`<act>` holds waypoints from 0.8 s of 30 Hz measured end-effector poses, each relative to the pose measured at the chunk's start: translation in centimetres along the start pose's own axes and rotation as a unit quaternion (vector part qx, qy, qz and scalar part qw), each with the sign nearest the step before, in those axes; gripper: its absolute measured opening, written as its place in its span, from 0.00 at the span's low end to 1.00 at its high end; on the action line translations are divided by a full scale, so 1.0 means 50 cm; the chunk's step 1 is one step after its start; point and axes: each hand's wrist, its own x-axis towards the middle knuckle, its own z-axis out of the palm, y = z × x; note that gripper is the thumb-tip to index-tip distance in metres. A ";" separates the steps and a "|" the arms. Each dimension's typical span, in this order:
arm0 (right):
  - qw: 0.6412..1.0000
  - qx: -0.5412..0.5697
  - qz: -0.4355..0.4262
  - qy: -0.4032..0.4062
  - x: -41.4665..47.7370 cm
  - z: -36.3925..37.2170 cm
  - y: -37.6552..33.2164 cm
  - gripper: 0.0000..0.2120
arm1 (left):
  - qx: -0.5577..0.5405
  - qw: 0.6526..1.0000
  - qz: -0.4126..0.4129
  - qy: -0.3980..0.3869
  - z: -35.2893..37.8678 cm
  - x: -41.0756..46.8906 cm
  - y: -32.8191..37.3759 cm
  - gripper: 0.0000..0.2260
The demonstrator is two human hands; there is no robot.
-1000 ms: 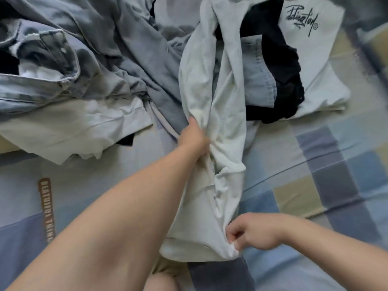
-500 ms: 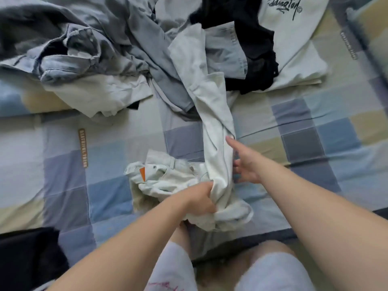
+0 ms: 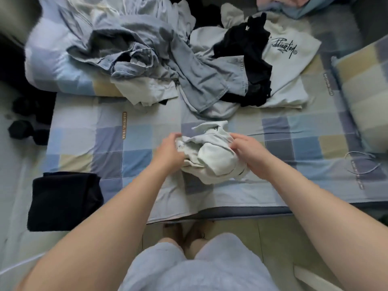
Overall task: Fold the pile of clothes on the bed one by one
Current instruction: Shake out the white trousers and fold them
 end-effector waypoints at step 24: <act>0.908 -0.224 -0.329 0.129 -0.229 -0.177 -0.323 0.07 | -0.269 0.905 0.186 0.270 -0.231 -0.267 0.288 0.12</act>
